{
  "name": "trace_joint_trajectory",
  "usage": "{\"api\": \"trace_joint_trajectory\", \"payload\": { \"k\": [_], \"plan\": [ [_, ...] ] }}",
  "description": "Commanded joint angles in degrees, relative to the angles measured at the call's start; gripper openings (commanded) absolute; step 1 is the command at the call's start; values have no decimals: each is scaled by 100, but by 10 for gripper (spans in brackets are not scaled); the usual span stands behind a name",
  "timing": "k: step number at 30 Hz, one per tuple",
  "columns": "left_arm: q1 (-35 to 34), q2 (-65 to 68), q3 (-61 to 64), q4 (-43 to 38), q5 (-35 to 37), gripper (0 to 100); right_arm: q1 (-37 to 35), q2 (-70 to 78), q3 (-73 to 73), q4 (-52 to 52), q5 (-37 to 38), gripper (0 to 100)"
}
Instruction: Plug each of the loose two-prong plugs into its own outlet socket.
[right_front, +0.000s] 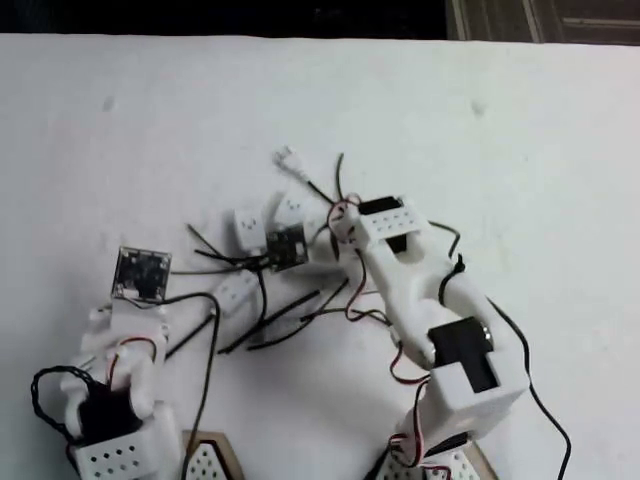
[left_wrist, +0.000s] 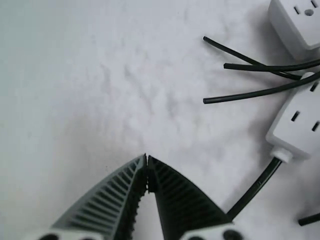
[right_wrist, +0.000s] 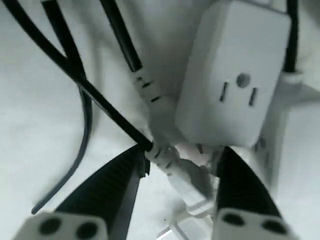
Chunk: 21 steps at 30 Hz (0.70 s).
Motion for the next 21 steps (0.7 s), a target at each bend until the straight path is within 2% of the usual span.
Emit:
{"api": "trace_joint_trajectory", "payload": {
  "k": [1, 3, 11, 15, 21],
  "plan": [
    [-40, -40, -26, -44, -9, 27, 31, -22, -220, -110, 26, 54],
    [-40, -40, -26, -44, -9, 27, 57, -75, -299, -66, 18, 13],
    [-31, -40, -26, -44, -9, 27, 136, -778, -316, 567, -44, 19],
    [-31, -40, -18, -44, -9, 27, 198, -936, -334, 620, -1046, 19],
    [-31, -40, -18, -44, -9, 27, 365, -998, -325, 796, -3182, 18]
  ]
}}
